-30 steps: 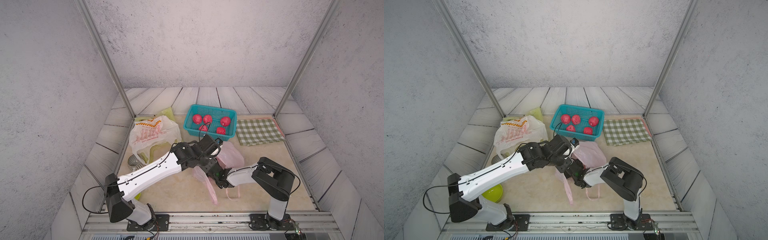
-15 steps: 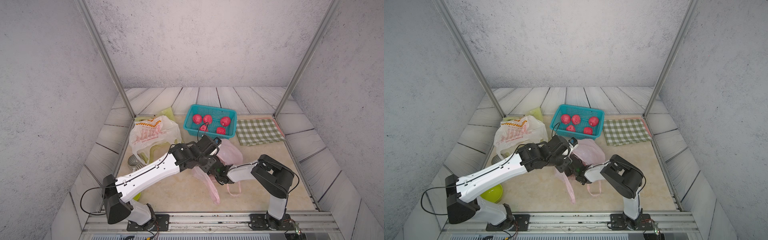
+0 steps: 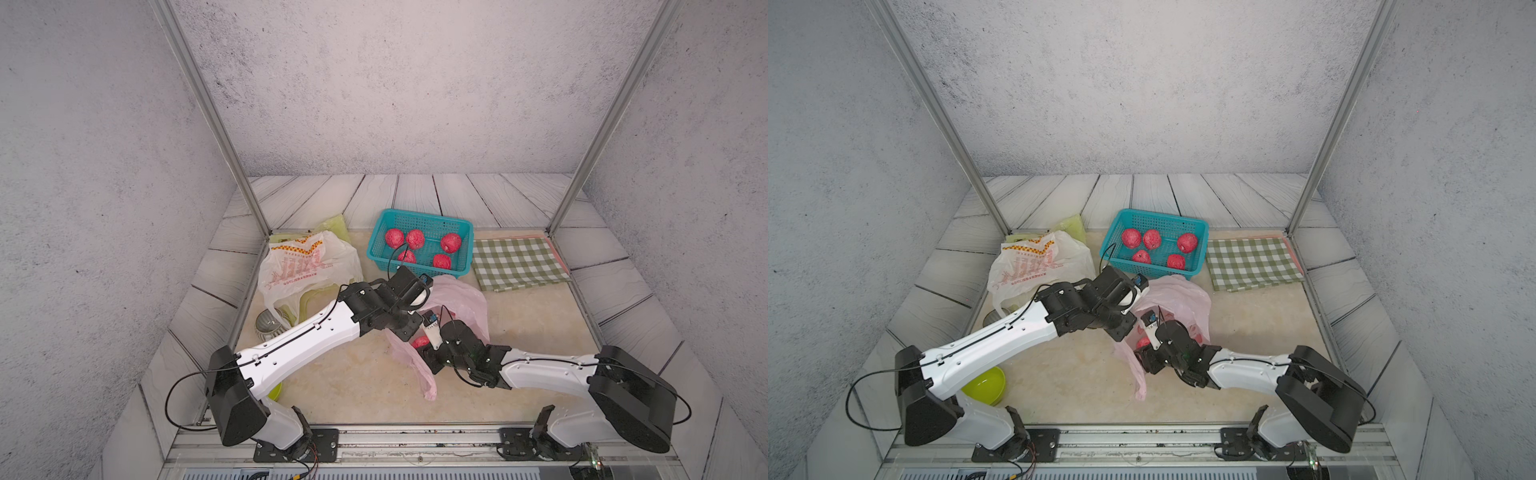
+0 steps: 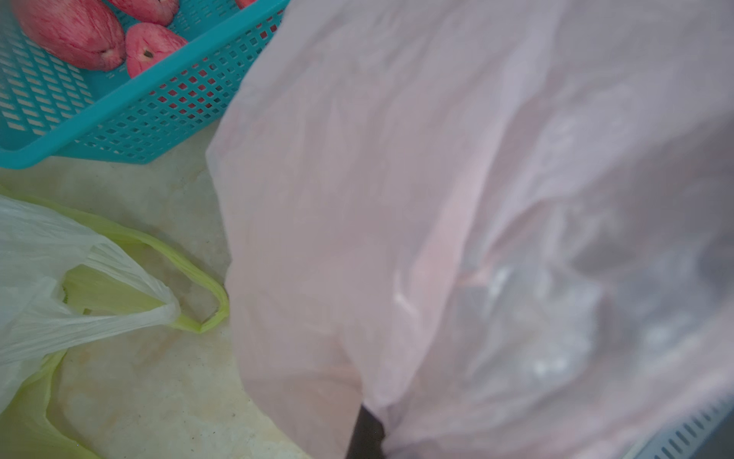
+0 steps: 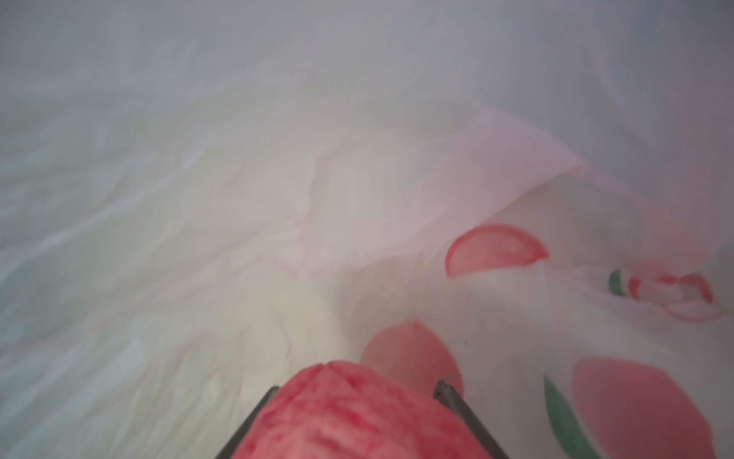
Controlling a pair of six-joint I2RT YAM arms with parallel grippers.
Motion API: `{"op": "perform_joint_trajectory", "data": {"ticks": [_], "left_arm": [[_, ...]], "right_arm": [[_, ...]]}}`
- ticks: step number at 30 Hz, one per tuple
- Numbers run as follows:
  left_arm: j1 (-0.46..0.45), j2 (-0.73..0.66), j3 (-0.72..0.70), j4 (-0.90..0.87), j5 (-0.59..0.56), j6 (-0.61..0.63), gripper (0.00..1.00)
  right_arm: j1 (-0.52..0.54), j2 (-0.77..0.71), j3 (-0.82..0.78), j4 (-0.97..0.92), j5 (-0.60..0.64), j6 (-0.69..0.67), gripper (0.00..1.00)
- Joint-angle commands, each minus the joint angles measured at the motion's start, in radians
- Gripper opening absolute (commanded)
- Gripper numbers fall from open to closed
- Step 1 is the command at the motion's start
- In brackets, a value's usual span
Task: Untie the knot of a plastic bag & take out the apple
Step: Pick up the apple from the plastic bag.
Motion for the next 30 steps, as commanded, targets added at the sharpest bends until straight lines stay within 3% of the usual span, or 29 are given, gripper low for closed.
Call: {"op": "perform_joint_trajectory", "data": {"ticks": [1, 6, 11, 19, 26, 28, 30], "left_arm": [[0.002, 0.014, -0.006, 0.016, 0.021, 0.006, 0.0], [0.002, 0.015, -0.023, 0.026, 0.031, -0.004, 0.0], [0.002, 0.009, -0.072, 0.026, 0.049, -0.023, 0.0], [0.001, -0.04, -0.239, 0.13, 0.109, -0.066, 0.0], [-0.002, -0.116, -0.375, 0.215, 0.186, -0.102, 0.0], [-0.005, -0.147, -0.424, 0.247, 0.206, -0.125, 0.0], [-0.009, -0.174, -0.462, 0.274, 0.222, -0.144, 0.0]], "right_arm": [[0.02, -0.069, -0.022, -0.081, -0.141, 0.024, 0.35], [0.035, -0.229, -0.009, -0.2, -0.123, 0.036, 0.36], [0.036, -0.391, 0.116, -0.415, -0.057, -0.002, 0.36], [0.034, -0.514, 0.338, -0.69, 0.117, -0.019, 0.37], [0.007, -0.455, 0.494, -0.783, 0.421, -0.081, 0.36], [-0.061, -0.379, 0.538, -0.765, 0.394, -0.085, 0.36], [-0.167, -0.298, 0.569, -0.719, 0.285, -0.067, 0.36]]}}
